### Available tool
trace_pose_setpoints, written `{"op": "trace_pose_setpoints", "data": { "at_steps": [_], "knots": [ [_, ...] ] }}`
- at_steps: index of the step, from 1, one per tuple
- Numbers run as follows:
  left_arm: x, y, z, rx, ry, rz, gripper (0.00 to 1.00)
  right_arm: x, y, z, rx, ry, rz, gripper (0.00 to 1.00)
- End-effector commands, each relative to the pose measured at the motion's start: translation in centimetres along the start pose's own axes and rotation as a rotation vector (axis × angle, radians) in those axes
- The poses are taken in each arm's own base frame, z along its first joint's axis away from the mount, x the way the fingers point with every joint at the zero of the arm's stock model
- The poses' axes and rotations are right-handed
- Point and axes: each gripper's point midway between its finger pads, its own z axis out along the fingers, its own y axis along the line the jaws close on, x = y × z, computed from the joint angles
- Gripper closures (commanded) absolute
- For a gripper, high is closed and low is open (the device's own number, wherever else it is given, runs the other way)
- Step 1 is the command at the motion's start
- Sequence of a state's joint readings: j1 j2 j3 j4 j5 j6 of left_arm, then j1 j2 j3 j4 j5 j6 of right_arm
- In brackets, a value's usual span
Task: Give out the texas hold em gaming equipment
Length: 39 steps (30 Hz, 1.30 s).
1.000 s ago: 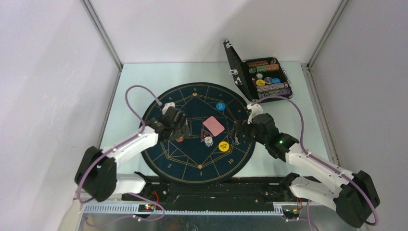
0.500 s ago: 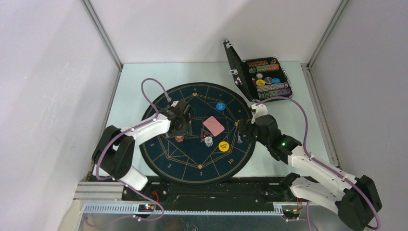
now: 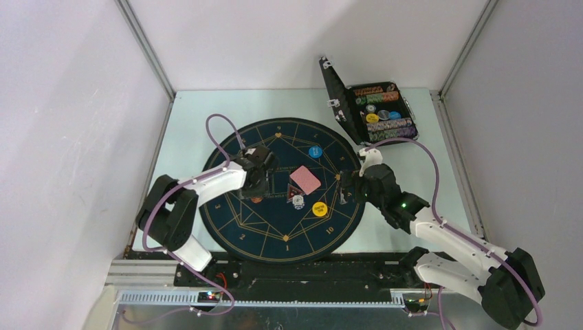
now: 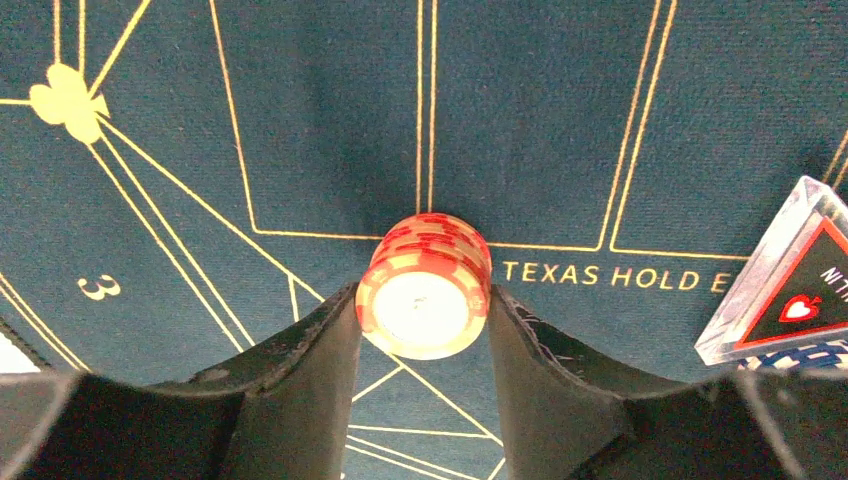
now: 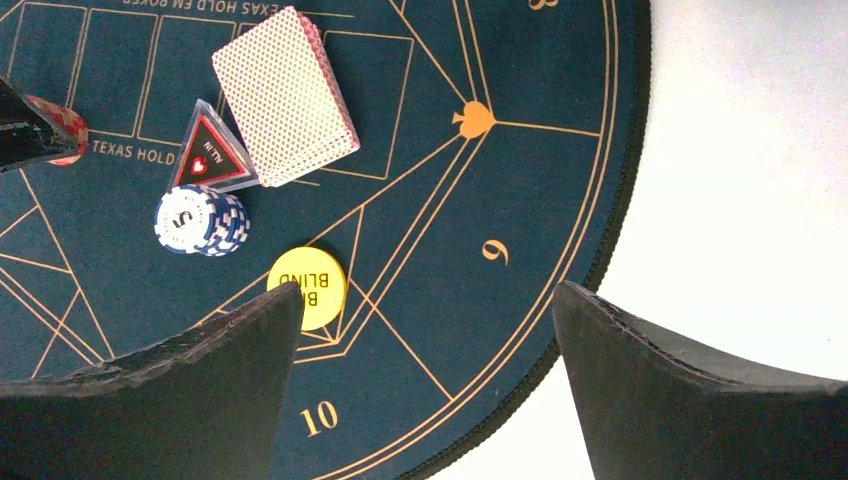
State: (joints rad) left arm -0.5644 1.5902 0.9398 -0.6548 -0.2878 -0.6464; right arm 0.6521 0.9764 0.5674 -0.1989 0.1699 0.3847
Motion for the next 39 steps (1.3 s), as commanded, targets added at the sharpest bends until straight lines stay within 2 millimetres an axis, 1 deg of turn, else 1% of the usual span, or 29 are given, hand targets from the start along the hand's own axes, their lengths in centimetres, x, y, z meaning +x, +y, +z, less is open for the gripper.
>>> {"op": "trace_pose_setpoints", "data": {
  "at_steps": [1,3,5,13,16,19,22,25,27,29,30,31,33,35,39],
  "knots": [
    [-1.6,-0.7,-0.7,0.013,-0.042,-0.003,0.49,-0.9,-0.3,0.4,0.021,-0.037,0.008,0.03],
    [-1.7,-0.8,-0.7,0.021,-0.04,-0.006,0.53,-0.9,-0.2,0.4,0.02,-0.034,0.008,0.03],
    [-1.6,-1.0,-0.7,0.028,-0.038,-0.007,0.55,-0.8,-0.3,0.4,0.021,-0.033,0.009,0.03],
    [-1.7,-1.3,-1.0,0.046,-0.039,-0.007,0.57,-0.6,-0.2,0.6,0.019,-0.024,0.006,0.03],
    [-1.9,-1.3,-1.2,0.05,-0.045,-0.009,0.62,-0.5,-0.1,0.6,0.016,-0.021,0.006,0.03],
    [-2.0,-1.3,-1.4,0.054,-0.05,-0.013,0.65,-0.5,-0.1,0.7,0.015,-0.02,0.005,0.03],
    [-2.1,-1.3,-1.6,0.057,-0.055,-0.014,0.74,-0.5,-0.1,0.6,0.016,-0.021,0.004,0.03],
    [-2.2,-1.4,-1.6,0.057,-0.056,-0.013,0.75,-0.6,-0.1,0.6,0.016,-0.023,0.005,0.03],
    [-2.1,-1.3,-1.5,0.051,-0.054,-0.01,0.74,-0.5,-0.2,0.6,0.017,-0.02,0.005,0.03],
    [-1.9,-1.2,-1.2,0.043,-0.046,-0.005,0.6,-0.5,-0.1,0.6,0.015,-0.021,0.005,0.03],
    [-1.9,-1.2,-1.2,0.041,-0.043,-0.004,0.55,-0.5,-0.1,0.6,0.014,-0.021,0.005,0.03],
    [-1.9,-1.2,-1.1,0.039,-0.042,-0.004,0.48,-0.5,-0.1,0.6,0.014,-0.021,0.005,0.03],
    [-1.8,-1.1,-1.0,0.031,-0.039,-0.002,0.41,-0.5,-0.1,0.6,0.015,-0.02,0.005,0.03],
    [-1.7,-1.0,-0.8,0.023,-0.038,0.0,0.4,-0.5,-0.1,0.6,0.015,-0.02,0.004,0.03],
    [-1.8,-0.9,-0.5,0.013,-0.038,0.0,0.4,-0.5,-0.1,0.7,0.014,-0.017,0.003,0.03]
  ]
}}
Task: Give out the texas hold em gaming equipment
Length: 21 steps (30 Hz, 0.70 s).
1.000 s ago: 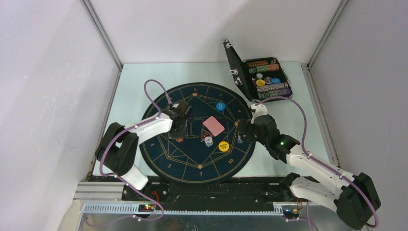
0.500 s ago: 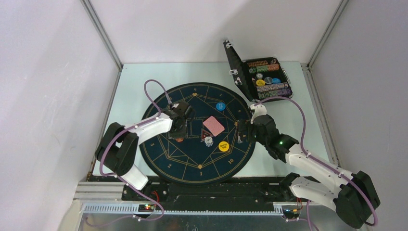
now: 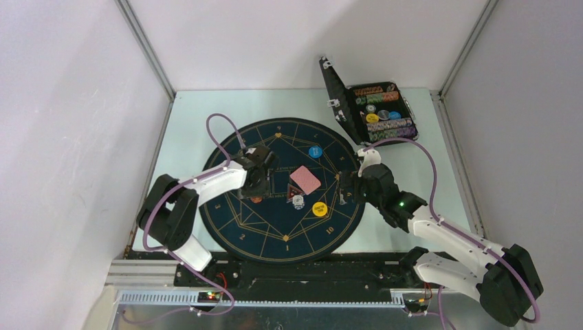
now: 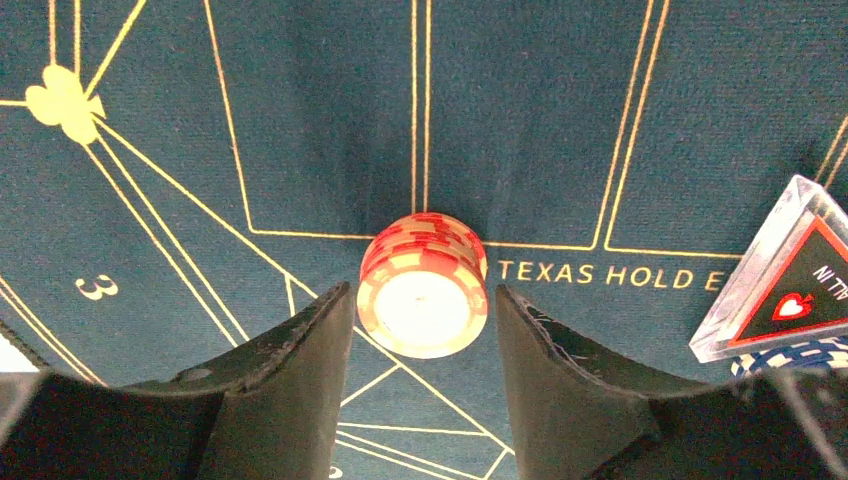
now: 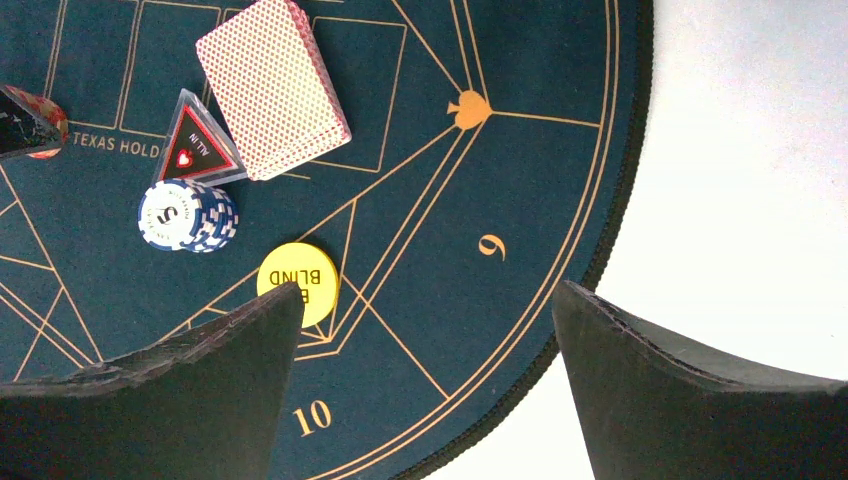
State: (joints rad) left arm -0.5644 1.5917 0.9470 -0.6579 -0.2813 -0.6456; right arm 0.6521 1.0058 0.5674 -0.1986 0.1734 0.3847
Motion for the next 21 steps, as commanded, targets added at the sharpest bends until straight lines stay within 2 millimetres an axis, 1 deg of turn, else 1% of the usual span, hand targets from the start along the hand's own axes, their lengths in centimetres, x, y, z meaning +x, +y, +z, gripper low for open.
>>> {"op": "trace_pose_setpoints", "data": {
  "at_steps": [1,5,9,14,20,21],
  "knots": [
    [-1.79,-0.71,-0.41,0.005,-0.042,0.001,0.4,-1.14,0.12,0.18,0.0,-0.044,0.008,0.03],
    [-1.96,-0.69,-0.22,-0.002,-0.048,0.001,0.42,-1.15,0.19,0.17,-0.003,-0.043,0.009,0.03],
    [-2.19,-0.6,-0.17,-0.012,-0.052,0.01,0.48,-1.13,0.28,0.17,-0.007,-0.043,0.009,0.03],
    [-2.42,-0.41,-0.14,-0.023,-0.054,0.016,0.49,-1.07,0.27,0.14,-0.007,-0.041,0.009,0.03],
    [-2.42,-0.4,-0.46,-0.013,-0.059,0.008,0.64,-1.07,0.3,0.14,-0.009,-0.04,0.009,0.03],
    [-2.33,-0.41,-0.5,-0.01,-0.057,0.008,0.69,-1.09,0.32,0.13,-0.01,-0.04,0.01,0.03]
  ]
}}
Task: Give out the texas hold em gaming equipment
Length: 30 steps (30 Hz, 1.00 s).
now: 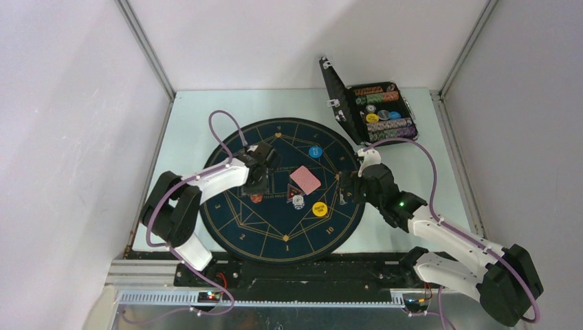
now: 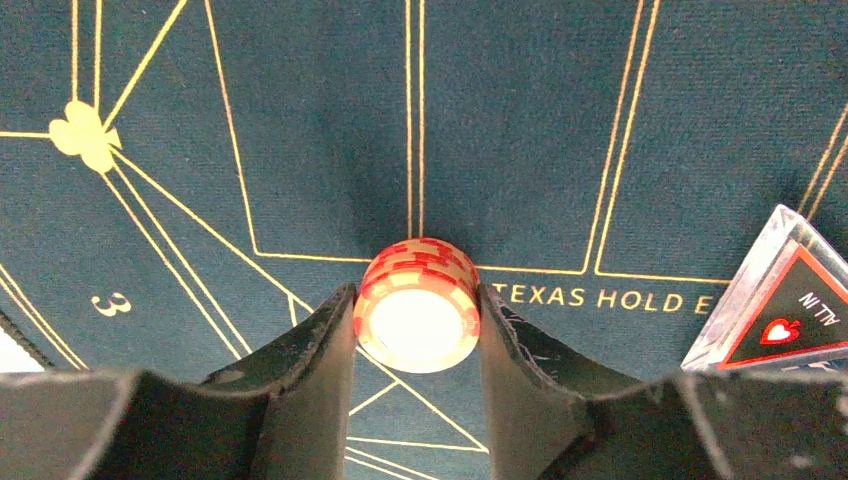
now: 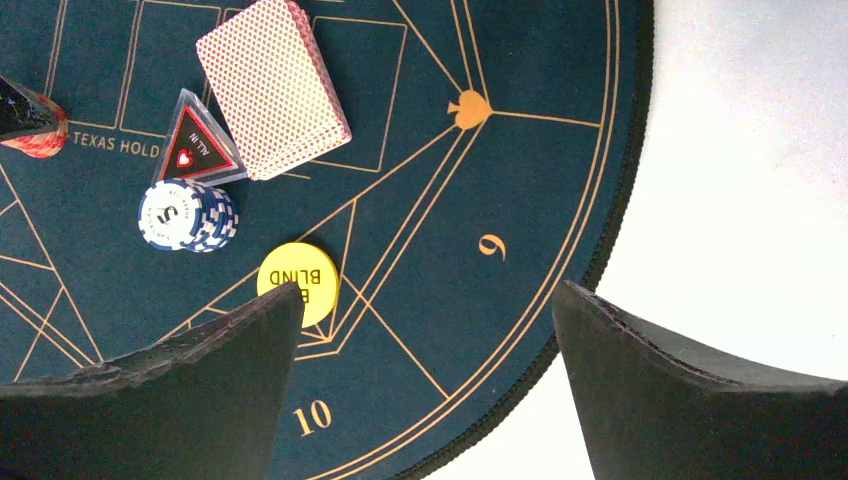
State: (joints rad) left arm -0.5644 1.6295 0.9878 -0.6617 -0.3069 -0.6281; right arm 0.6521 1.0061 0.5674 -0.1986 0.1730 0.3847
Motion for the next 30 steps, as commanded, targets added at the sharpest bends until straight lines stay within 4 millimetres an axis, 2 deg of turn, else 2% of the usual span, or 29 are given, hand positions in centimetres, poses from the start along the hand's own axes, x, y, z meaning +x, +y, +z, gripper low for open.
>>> {"op": "trace_pose_setpoints", "data": {
  "at_steps": [1,9,18,21,24,25,26,27,28,29,30],
  "knots": [
    [-1.4,-0.2,-1.0,0.018,-0.048,-0.014,0.74,-1.1,0.3,0.1,-0.009,-0.042,0.01,0.03],
    [-1.9,-0.3,-2.5,0.067,-0.086,-0.041,0.99,-1.1,0.3,0.1,-0.008,-0.042,0.009,0.03],
    [-3.1,0.4,-3.8,0.068,-0.122,-0.067,1.0,-1.2,0.3,0.0,-0.007,-0.045,0.01,0.03],
    [-4.8,1.3,-3.9,0.071,-0.138,-0.115,1.0,-1.2,0.1,0.0,-0.002,-0.046,0.011,0.03],
    [-7.9,3.6,-3.5,0.055,-0.178,-0.204,1.0,-1.3,0.1,0.0,0.003,-0.049,0.01,0.03],
    [-8.9,3.7,-3.7,0.077,-0.185,-0.226,1.0,-1.2,0.1,0.0,0.003,-0.048,0.011,0.03],
    [-9.9,5.0,-3.0,0.072,-0.186,-0.276,1.0,-1.3,0.0,0.0,0.005,-0.049,0.011,0.03],
    [-10.8,5.1,-3.1,0.1,-0.187,-0.305,1.0,-1.2,0.0,0.0,0.007,-0.048,0.011,0.03],
    [-12.0,6.4,-2.5,0.093,-0.197,-0.355,1.0,-1.2,-0.1,0.0,0.009,-0.048,0.011,0.03],
    [-12.9,6.8,-2.4,0.094,-0.212,-0.379,1.0,-1.2,-0.1,0.0,0.01,-0.047,0.011,0.03],
    [-13.4,8.1,-1.4,0.069,-0.208,-0.417,1.0,-1.2,-0.2,0.0,0.014,-0.047,0.009,0.03]
  ]
}}
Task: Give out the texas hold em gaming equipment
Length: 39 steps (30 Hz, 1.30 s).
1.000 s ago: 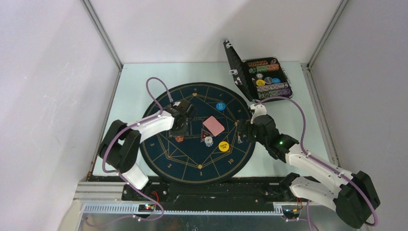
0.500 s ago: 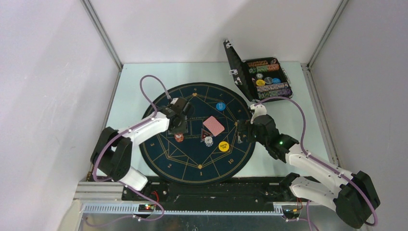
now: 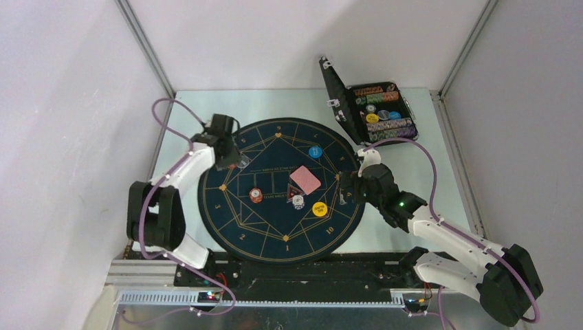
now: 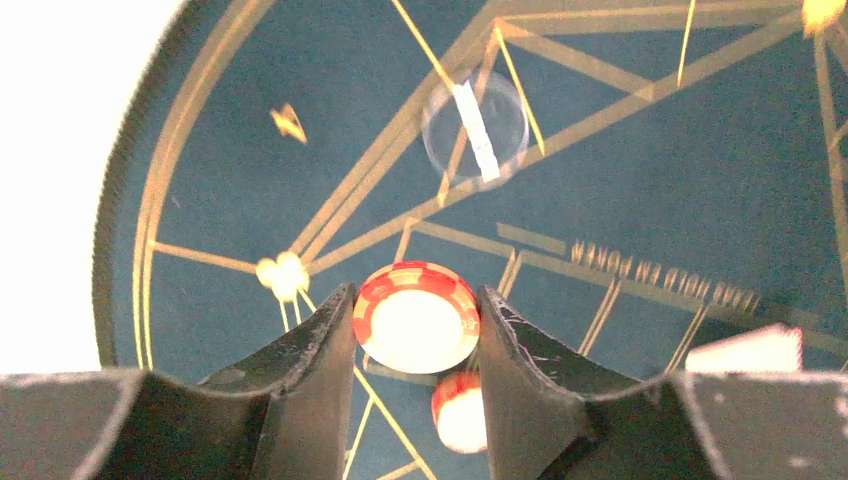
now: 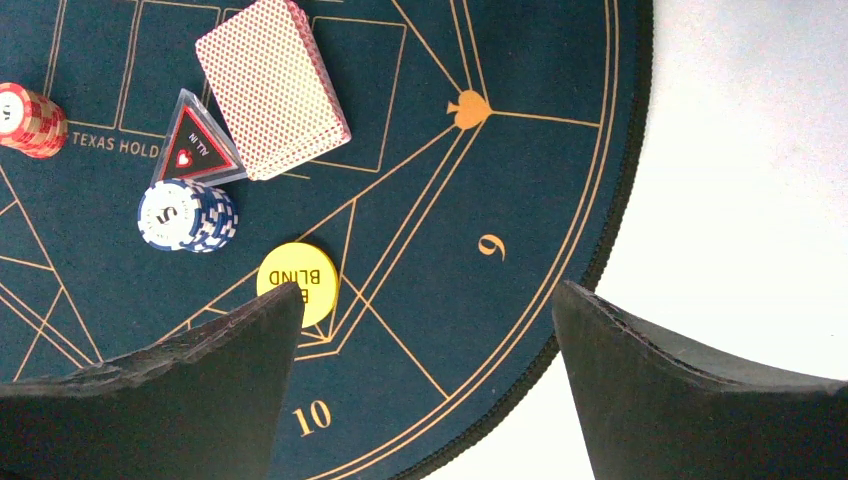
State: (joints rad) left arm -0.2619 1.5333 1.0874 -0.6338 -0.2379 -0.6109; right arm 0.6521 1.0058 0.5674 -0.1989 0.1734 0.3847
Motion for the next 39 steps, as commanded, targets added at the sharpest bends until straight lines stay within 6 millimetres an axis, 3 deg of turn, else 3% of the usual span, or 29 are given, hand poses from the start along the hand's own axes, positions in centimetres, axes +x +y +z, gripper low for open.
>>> {"op": "trace_pose_setpoints", "data": {
  "at_steps": [1,5,9,13,18,27,29,35,39],
  "knots": [
    [-5.8,0.9,1.4,0.026,-0.082,-0.123,1.0,-1.2,-0.2,0.0,0.016,-0.047,0.01,0.03],
    [-6.5,3.2,4.7,-0.021,0.003,-0.181,1.0,-1.3,-0.6,0.1,0.033,-0.052,0.006,0.03],
    [-6.5,4.4,6.2,-0.086,0.028,-0.162,1.0,-1.2,-0.8,0.1,0.046,-0.052,0.005,0.03],
    [-6.2,5.8,6.7,-0.144,0.044,-0.157,1.0,-1.1,-0.9,0.2,0.05,-0.047,0.003,0.03],
    [-4.0,6.8,7.1,-0.158,0.091,-0.134,0.92,-1.0,-1.0,0.4,0.054,-0.043,0.003,0.03],
    [-3.1,7.1,7.4,-0.161,0.113,-0.125,0.88,-1.0,-1.0,0.4,0.055,-0.04,0.002,0.03],
    [-2.5,7.6,7.3,-0.178,0.121,-0.125,0.84,-0.9,-1.0,0.5,0.055,-0.037,0.002,0.03],
    [-1.4,8.1,7.4,-0.191,0.136,-0.116,0.6,-0.8,-1.0,0.6,0.053,-0.033,0.001,0.03],
    [-2.2,7.3,6.6,-0.141,0.115,-0.121,0.35,-1.0,-0.9,0.4,0.049,-0.039,0.003,0.03]
  ]
}}
